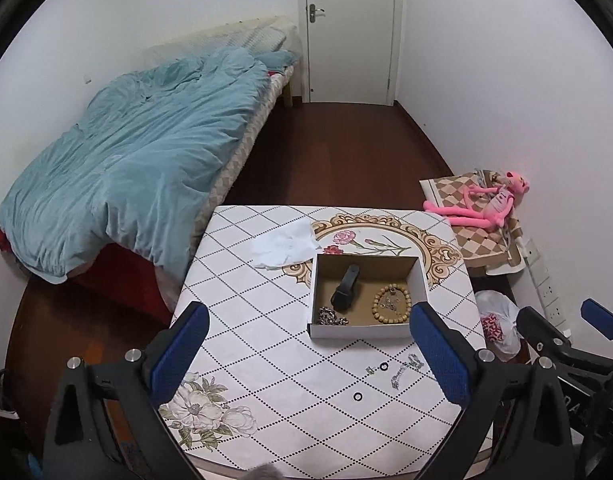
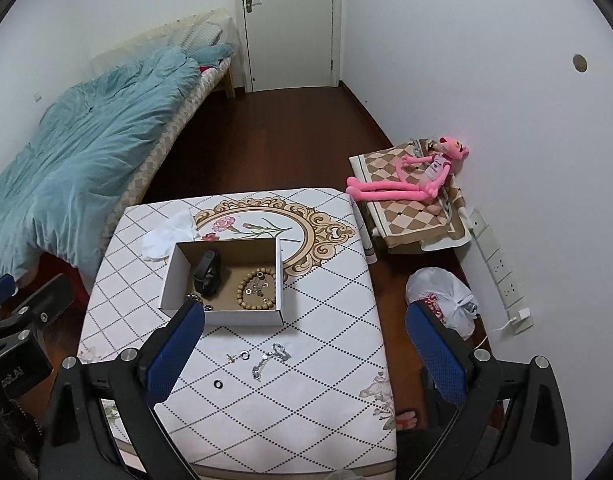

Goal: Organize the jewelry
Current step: 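Lift both open tools away from the box, then grasp a black ring with the left tool while the right tool grasps a silver earring, then carry the ring and earring into the box and open both tools, then lift both open tools away from the box, then grasp a small dark ring with the right tool while the left tool closes on the gold earring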

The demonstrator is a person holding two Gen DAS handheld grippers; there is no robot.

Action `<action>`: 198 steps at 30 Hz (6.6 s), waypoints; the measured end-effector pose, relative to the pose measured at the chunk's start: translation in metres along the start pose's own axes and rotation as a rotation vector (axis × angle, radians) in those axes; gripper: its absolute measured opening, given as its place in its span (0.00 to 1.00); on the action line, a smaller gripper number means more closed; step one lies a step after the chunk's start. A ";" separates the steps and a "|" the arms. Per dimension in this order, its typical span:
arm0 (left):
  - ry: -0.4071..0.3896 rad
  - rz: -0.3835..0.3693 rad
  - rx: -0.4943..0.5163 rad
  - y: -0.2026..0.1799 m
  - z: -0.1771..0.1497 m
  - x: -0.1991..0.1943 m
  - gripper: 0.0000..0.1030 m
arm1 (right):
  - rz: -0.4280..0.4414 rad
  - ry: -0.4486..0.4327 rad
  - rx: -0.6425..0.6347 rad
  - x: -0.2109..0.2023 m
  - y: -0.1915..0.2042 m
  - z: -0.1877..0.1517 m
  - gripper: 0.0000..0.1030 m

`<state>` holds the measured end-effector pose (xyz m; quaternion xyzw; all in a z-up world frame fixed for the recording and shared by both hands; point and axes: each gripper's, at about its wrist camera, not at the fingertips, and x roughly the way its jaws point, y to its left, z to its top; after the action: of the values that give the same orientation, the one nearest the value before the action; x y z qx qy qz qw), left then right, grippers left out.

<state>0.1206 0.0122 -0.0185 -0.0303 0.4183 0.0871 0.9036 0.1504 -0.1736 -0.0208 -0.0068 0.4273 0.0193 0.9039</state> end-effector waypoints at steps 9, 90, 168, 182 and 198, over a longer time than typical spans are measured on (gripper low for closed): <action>0.114 0.067 0.012 0.001 -0.039 0.052 0.99 | 0.058 0.132 0.035 0.052 -0.013 -0.031 0.99; 0.313 -0.313 -0.071 0.011 -0.036 0.108 0.09 | 0.433 0.153 0.167 0.099 -0.025 -0.016 0.06; 0.019 -0.053 -0.019 0.018 -0.005 0.025 0.99 | 0.001 0.038 -0.053 0.036 0.018 0.001 0.97; 0.239 0.036 -0.004 0.018 -0.055 0.102 0.99 | 0.083 0.176 -0.046 0.100 0.018 -0.047 0.85; 0.467 0.079 -0.002 0.027 -0.113 0.184 0.99 | 0.218 0.337 -0.133 0.219 0.058 -0.111 0.45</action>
<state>0.1478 0.0487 -0.2318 -0.0342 0.6169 0.1133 0.7781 0.2016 -0.1122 -0.2601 -0.0231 0.5686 0.1438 0.8096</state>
